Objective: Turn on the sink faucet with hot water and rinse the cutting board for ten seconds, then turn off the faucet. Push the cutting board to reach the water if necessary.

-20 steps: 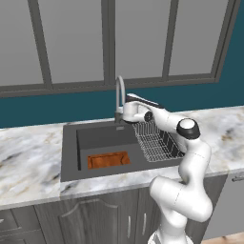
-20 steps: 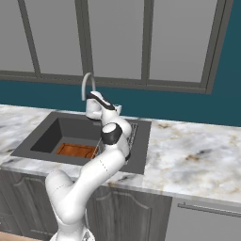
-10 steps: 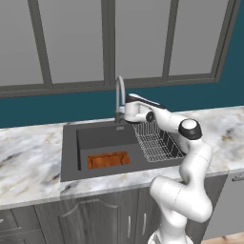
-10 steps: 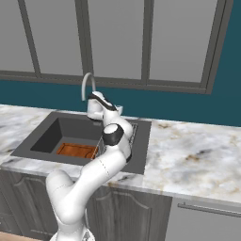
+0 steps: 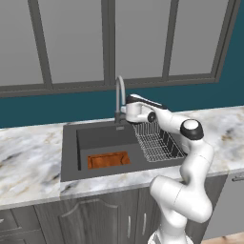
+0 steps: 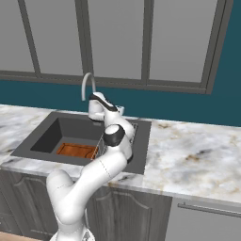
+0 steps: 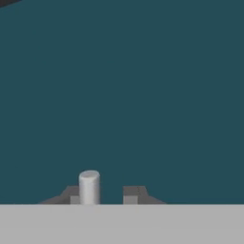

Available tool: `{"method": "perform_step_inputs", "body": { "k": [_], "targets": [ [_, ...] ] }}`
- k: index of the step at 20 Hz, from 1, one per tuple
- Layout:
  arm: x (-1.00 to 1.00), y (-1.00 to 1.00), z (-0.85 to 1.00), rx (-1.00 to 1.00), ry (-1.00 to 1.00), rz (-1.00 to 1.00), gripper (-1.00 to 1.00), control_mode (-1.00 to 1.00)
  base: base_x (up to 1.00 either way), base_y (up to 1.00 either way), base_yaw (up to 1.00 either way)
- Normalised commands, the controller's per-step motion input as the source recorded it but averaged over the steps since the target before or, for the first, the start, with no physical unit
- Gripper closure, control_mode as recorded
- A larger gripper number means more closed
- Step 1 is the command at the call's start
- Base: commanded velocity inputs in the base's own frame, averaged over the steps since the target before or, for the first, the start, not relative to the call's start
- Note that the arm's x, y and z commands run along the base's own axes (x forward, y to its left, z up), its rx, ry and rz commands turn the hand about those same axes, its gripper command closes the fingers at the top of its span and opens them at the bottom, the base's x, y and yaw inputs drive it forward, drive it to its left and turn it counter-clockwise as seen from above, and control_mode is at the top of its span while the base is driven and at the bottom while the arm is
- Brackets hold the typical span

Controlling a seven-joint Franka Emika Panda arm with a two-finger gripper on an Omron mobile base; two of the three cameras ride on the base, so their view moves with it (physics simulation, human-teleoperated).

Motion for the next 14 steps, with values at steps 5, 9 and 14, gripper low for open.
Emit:
{"method": "perform_step_inputs", "body": {
  "k": [5, 9, 14],
  "targets": [
    [-0.04, -0.52, 0.00, 0.01, 0.00, 0.00, 1.00, -1.00, 0.00, 0.00, 0.00],
    [-0.06, -0.53, 0.00, 0.01, 0.00, 0.01, 1.00, -1.00, 0.00, 0.00, 0.00],
    [-0.07, -0.55, 0.00, 0.02, 0.00, 0.02, 1.00, -1.00, 0.00, 0.00, 0.00]
  ]
}}
